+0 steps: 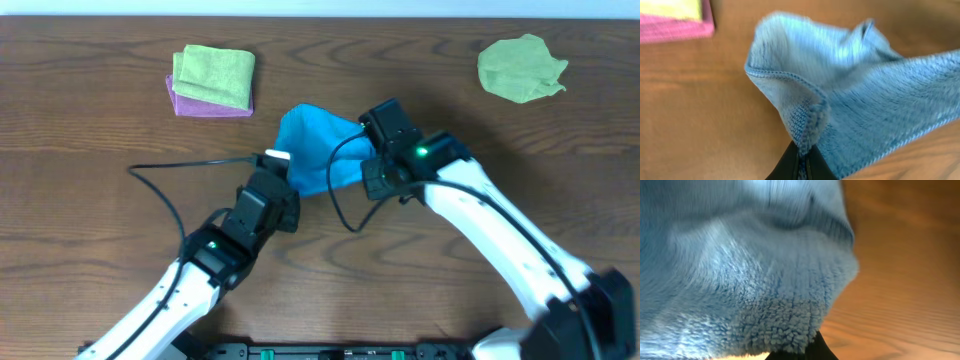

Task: Fold the cloth
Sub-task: 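Stretch the blue cloth between both grippers and lift it forward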

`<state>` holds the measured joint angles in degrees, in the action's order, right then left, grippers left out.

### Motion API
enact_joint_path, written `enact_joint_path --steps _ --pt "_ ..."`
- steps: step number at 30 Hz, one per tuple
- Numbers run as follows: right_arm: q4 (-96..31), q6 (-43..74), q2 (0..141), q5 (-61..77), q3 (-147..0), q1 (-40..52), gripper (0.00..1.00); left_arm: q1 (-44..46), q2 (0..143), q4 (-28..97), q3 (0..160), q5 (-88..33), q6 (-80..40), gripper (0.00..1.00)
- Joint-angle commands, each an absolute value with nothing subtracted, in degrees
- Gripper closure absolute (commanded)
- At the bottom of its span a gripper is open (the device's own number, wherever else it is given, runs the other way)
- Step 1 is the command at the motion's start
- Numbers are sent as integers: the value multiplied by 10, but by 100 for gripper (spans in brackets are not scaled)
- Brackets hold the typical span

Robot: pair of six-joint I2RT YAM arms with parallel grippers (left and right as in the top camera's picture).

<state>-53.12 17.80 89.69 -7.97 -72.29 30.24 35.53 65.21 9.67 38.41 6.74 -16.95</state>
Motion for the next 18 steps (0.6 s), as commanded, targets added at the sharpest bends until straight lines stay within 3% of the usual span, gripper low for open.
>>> enact_joint_path --steps 1,18 --pt "-523 166 847 -135 -731 300 99 356 630 116 434 90 -183 94" --pt "-418 114 812 -186 -787 299 99 322 641 130 574 131 -190 95"
